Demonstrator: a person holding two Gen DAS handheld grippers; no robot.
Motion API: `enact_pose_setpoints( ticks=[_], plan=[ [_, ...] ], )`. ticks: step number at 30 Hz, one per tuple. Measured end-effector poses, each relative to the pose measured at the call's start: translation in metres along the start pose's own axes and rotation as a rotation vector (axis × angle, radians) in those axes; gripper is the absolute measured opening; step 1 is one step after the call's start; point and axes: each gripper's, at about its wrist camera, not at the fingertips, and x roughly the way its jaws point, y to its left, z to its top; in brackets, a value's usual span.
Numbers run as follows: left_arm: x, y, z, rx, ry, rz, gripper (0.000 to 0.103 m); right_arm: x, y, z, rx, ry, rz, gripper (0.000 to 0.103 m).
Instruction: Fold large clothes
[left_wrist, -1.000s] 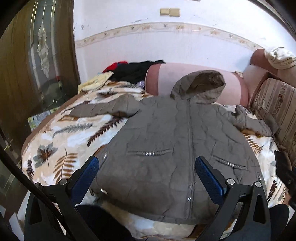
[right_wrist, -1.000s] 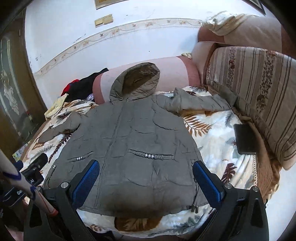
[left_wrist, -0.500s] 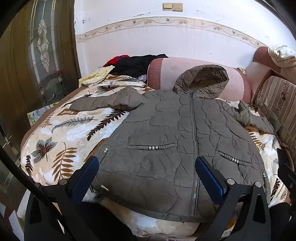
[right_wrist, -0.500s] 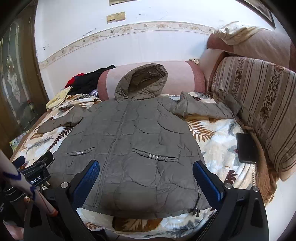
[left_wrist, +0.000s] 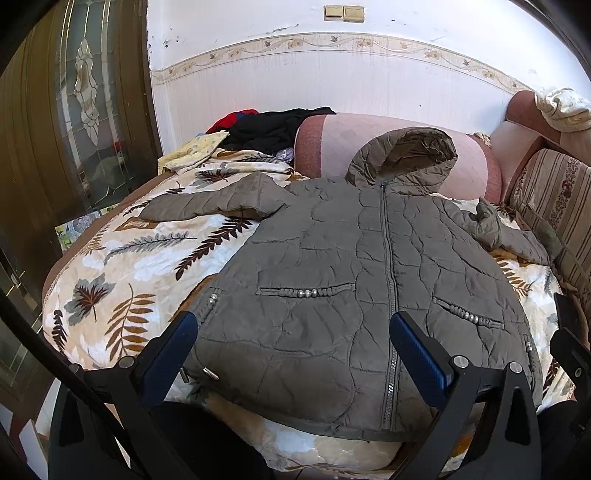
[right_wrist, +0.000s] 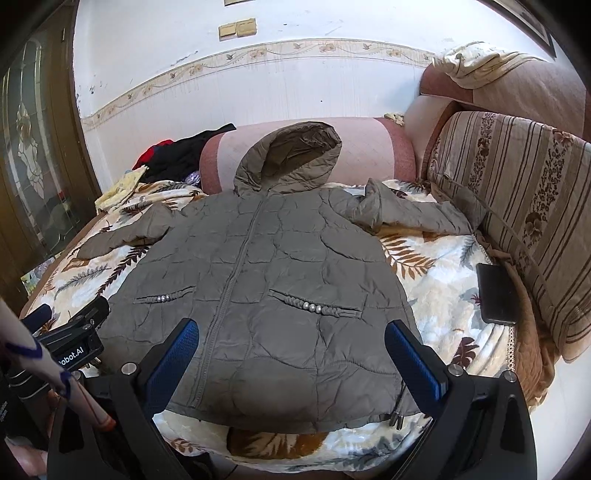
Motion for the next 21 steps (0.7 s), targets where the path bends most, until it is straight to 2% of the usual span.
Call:
enact_pose_setpoints(
  ticks=[6,11,21],
  plan=[
    [0.001,0.001,0.001,-0.011,-0.002,0.008,0.103,0.002,-0.015,0.006,0.066,-0.004,0.008,0.102],
    [0.010,-0.002,0.000,0.002,0.013,0.004,0.103,0.008,-0.015,0.005,0.062,0.010,0.003,0.102],
    [0.046,-0.007,0.004,-0.008,0.078,-0.003,0.103,0.042,-0.022,0.002,0.073,0.090,-0.002,0.102]
  ],
)
